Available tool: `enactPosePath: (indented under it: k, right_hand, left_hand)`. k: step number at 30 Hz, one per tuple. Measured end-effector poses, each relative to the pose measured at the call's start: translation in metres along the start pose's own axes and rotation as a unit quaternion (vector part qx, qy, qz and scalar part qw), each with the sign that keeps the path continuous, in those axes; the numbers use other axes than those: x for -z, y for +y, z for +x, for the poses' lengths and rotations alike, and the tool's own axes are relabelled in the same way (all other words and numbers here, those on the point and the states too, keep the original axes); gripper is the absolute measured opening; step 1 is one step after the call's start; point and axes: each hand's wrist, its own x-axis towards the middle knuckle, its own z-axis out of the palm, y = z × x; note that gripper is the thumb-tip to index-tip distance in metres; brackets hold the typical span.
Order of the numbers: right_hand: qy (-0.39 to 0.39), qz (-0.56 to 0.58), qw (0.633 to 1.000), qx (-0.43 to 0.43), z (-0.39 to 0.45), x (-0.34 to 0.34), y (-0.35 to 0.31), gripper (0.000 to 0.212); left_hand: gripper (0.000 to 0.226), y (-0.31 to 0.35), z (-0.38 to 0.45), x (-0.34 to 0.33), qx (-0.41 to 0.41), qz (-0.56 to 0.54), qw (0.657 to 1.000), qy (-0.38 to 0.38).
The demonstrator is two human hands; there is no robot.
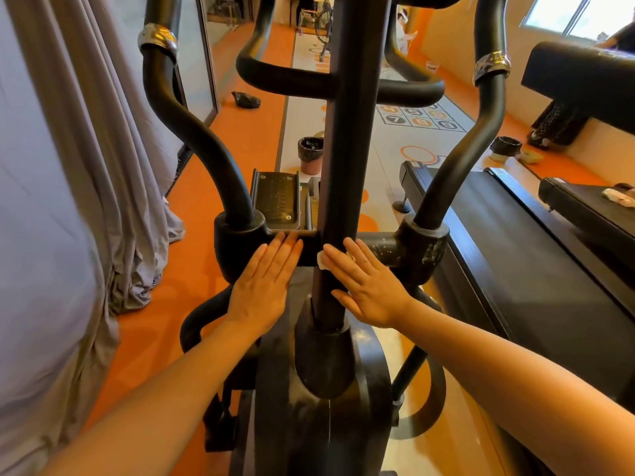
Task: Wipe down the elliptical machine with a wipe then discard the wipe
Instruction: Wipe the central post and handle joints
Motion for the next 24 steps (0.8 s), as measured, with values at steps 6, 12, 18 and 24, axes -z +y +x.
enactPosePath:
  k: [6, 12, 18, 24]
  right_hand:
    - [-0.011, -0.021, 1.0, -0.007, -0.014, -0.006, -0.016, 0.059]
    - [-0.038, -0.02, 0.999, -0.011, -0.026, -0.013, -0.029, 0.059]
    - [-0.067, 0.017, 0.997, -0.029, -0.036, -0.02, -0.042, 0.059]
    - [-0.119, 0.067, 0.989, -0.063, -0.05, -0.024, -0.061, 0.056]
  left_hand:
    - [0.073, 0.006, -0.002, -0.002, 0.016, -0.011, 1.0, -0.018]
    - [0.075, 0.015, -0.005, 0.0, 0.037, -0.035, 0.999, -0.014]
    - [0.07, 0.018, -0.017, -0.002, 0.02, -0.047, 0.998, -0.038]
    - [0.064, 0.023, -0.036, -0.01, -0.002, -0.086, 0.994, -0.067]
